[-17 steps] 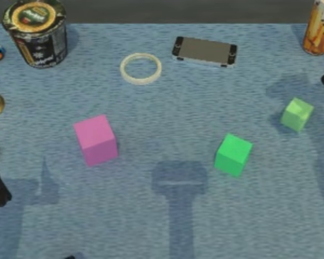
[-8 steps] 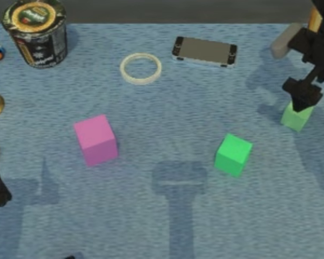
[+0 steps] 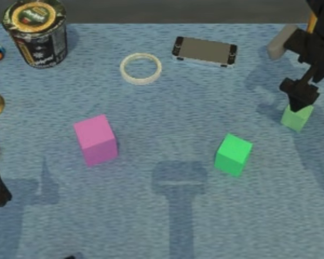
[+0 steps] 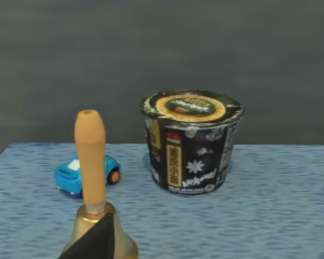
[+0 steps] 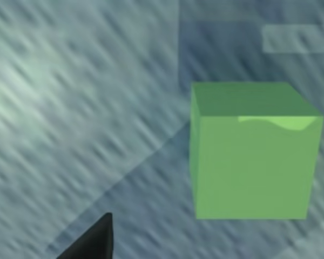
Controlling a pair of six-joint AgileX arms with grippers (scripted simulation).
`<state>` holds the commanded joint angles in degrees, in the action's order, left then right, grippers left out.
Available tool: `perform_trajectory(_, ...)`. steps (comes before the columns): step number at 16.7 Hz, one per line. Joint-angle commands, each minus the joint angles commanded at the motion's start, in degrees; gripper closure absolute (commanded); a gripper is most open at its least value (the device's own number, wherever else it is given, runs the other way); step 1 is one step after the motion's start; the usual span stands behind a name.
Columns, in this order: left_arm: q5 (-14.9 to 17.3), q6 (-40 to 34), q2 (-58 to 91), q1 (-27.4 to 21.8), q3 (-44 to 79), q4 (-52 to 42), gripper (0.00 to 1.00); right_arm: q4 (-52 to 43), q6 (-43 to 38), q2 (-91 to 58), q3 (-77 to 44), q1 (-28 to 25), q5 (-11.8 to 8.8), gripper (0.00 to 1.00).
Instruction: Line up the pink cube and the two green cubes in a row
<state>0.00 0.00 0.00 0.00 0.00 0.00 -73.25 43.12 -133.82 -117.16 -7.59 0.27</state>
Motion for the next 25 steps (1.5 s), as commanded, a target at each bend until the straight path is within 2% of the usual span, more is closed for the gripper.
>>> perform_trajectory(3, 0.0, 0.0, 0.0, 0.0, 0.0, 0.0, 0.0, 2.28, 0.12, -0.61, 2.02, -0.23, -0.01, 0.0)
perform_trajectory(9, 0.0, 0.0, 0.0, 0.0, 0.0, 0.0, 0.0, 15.76, -0.07, -4.31, 11.19, -0.4, 0.04, 0.0)
perform_trajectory(14, 0.0, 0.0, 0.0, 0.0, 0.0, 0.0, 0.0, 17.08, -0.07, -4.87, 12.3, -0.42, 0.04, 0.0)
perform_trajectory(25, 0.0, 0.0, 0.0, 0.0, 0.0, 0.0, 0.0, 17.08, -0.07, -4.87, 12.3, -0.42, 0.04, 0.83)
